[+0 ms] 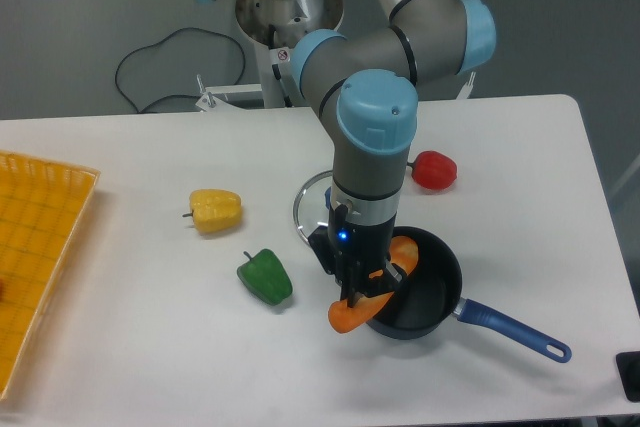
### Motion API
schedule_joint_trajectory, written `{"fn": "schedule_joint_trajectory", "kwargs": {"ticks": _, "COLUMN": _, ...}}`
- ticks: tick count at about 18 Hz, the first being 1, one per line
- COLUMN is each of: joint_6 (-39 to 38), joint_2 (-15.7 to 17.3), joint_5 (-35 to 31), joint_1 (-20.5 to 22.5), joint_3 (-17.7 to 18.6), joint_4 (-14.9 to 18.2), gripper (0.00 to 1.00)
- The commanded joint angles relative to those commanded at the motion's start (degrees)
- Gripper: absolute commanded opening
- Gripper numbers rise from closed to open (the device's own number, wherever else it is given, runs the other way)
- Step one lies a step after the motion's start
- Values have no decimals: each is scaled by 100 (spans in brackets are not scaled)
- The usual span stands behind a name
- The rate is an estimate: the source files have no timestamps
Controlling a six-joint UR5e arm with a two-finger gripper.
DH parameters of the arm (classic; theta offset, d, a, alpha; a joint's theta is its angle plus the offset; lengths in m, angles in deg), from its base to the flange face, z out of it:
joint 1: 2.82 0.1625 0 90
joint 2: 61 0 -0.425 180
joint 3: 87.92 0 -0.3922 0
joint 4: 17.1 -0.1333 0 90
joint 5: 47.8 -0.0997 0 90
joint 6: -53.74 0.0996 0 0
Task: Place the long bread in the pot
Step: 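Open the gripper to release the bread into the saucepan, then raise the open gripper up away from the bread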
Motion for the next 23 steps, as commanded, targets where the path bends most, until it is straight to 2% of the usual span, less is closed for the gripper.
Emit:
{"fn": "schedule_joint_trajectory", "kwargs": {"ticks": 1, "joint_6": 1, "joint_2": 0, "joint_5": 0, "joint_1": 0, "joint_3": 9, "joint_4": -18, "gripper": 13}}
{"fn": "schedule_joint_trajectory", "kwargs": {"ticks": 2, "joint_6": 9, "joint_2": 0, "joint_5": 0, "joint_1": 0, "joint_3": 1, "joint_4": -18, "gripper": 33}}
{"fn": "schedule_joint_trajectory", "kwargs": {"ticks": 3, "joint_6": 9, "joint_2": -9, "joint_5": -9, "joint_1": 0, "joint_3": -8, "joint_4": -18, "gripper": 43}}
{"fn": "schedule_joint_trajectory", "kwargs": {"ticks": 4, "joint_6": 9, "joint_2": -17, "joint_5": -18, "joint_1": 0, "joint_3": -34, "joint_4": -18, "gripper": 65}}
{"fn": "schedule_joint_trajectory", "kwargs": {"ticks": 5, "joint_6": 18, "joint_2": -26, "joint_5": -18, "joint_1": 0, "joint_3": -35, "joint_4": -18, "gripper": 100}}
{"fn": "schedule_joint_trajectory", "kwargs": {"ticks": 19, "joint_6": 1, "joint_2": 18, "joint_5": -44, "joint_1": 9, "joint_3": 9, "joint_4": 0, "gripper": 100}}
{"fn": "schedule_joint_trajectory", "kwargs": {"ticks": 21, "joint_6": -8, "joint_2": 79, "joint_5": -201, "joint_1": 0, "joint_3": 18, "joint_4": 52, "gripper": 100}}
{"fn": "schedule_joint_trajectory", "kwargs": {"ticks": 23, "joint_6": 27, "joint_2": 237, "joint_5": -500, "joint_1": -17, "joint_3": 202, "joint_4": 52, "gripper": 100}}
